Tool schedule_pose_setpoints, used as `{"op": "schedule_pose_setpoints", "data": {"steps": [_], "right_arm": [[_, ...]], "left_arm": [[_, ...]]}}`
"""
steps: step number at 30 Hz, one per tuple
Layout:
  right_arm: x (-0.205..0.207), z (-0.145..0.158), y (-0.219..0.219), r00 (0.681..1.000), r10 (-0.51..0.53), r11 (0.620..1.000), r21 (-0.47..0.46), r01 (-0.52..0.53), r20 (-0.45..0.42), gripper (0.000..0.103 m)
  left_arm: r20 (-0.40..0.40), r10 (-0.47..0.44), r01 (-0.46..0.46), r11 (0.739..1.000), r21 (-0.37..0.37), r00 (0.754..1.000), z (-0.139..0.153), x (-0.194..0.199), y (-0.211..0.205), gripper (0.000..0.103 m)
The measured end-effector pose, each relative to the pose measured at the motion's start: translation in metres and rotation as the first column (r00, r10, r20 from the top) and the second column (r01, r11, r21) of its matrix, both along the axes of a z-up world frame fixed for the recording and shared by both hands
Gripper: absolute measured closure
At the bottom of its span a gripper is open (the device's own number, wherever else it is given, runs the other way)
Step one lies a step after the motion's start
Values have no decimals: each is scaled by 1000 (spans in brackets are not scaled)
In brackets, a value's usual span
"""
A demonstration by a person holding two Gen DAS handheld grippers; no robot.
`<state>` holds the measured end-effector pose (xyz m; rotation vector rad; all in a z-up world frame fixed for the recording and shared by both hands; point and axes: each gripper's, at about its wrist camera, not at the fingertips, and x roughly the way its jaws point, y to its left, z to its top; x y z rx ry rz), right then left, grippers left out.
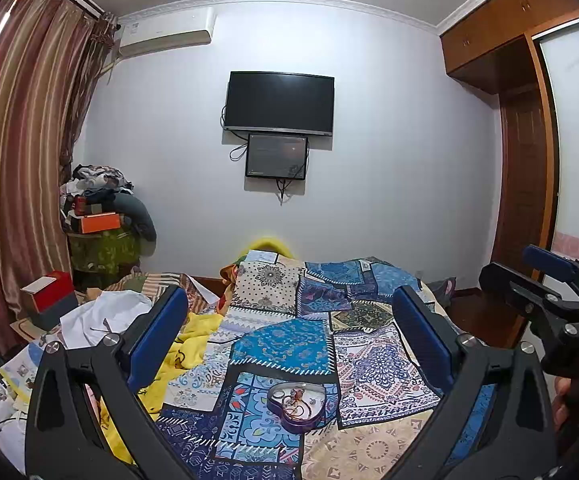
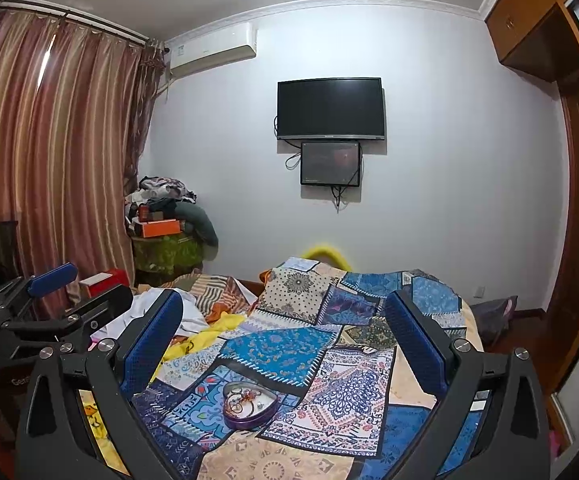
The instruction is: Organize jewelry
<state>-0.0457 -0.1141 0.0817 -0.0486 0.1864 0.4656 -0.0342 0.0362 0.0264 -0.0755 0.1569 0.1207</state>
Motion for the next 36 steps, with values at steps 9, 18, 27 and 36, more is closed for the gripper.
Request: {"op": "schedule_pose_setpoints", "data": {"steps": [9, 18, 27, 36], "right_arm": [[-2, -1, -2, 1000, -2, 1000, 2, 2, -7, 3], [-1, -2, -2, 1000, -3, 1000, 5, 3, -10, 3], [0, -3, -3, 1000, -3, 1000, 8, 4, -17, 3], [3, -4, -4, 1000, -4, 1000, 13, 4, -29, 3]], "left_arm": [[-4, 1, -1, 1000, -3, 1000, 0, 1, 0, 1], [-17, -15, 15, 1000, -8, 1000, -2, 1, -1, 1], [-18, -18, 18, 1000, -7, 1000, -2, 2, -1, 1], [-25, -25, 25, 1000, -4, 999, -2, 4, 0, 1]]}}
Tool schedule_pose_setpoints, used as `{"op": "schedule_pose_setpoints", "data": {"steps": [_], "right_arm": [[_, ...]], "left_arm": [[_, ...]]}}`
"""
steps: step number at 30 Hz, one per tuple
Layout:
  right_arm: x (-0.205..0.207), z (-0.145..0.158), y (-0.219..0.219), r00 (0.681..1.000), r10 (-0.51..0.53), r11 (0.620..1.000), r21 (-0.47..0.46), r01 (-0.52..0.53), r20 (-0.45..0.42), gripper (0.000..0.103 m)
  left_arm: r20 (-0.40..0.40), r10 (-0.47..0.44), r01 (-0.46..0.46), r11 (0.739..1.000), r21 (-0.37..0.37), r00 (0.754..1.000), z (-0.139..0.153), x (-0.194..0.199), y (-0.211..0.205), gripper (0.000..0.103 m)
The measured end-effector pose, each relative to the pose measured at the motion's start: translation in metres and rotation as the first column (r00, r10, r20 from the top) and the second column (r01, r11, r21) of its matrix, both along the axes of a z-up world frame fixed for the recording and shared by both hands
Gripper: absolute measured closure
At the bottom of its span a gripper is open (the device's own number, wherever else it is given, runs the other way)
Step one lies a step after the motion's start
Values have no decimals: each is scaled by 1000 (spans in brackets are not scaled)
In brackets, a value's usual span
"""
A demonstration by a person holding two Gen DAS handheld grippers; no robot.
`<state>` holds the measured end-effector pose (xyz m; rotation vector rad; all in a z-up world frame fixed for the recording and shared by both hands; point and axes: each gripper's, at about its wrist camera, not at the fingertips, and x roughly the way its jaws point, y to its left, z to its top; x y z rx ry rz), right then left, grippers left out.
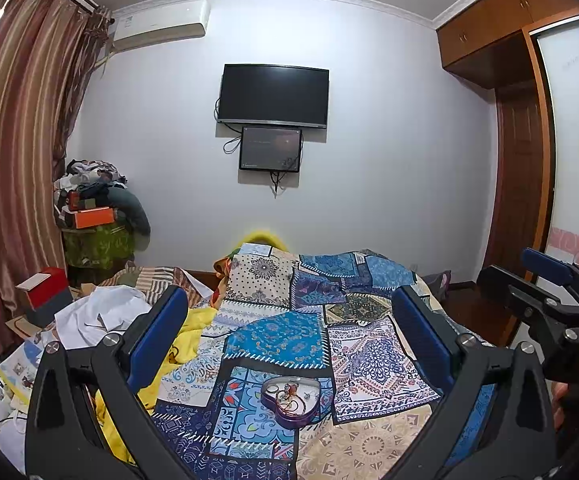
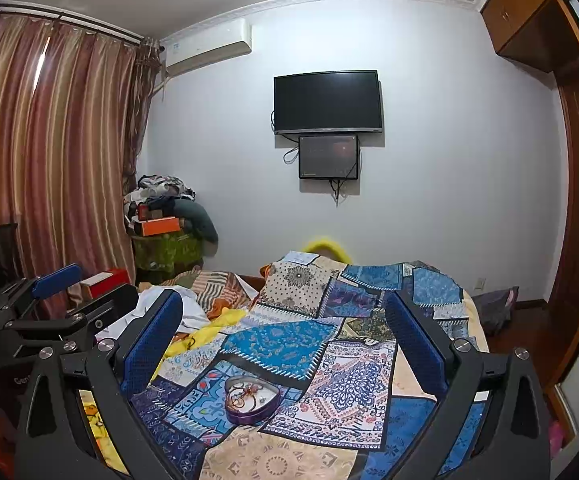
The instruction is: Organize jewelry
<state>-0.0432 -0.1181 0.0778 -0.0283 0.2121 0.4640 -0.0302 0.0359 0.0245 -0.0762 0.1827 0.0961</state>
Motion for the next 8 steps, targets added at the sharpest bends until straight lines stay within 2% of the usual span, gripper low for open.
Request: {"op": "schedule_pose_setpoints", "data": {"steps": [8], "right_arm": [[4, -3, -1, 1000, -4, 1000, 8, 4, -19, 3]], "left_arm": [[-10, -9, 9, 1000, 13, 1000, -1, 2, 0, 1]]}}
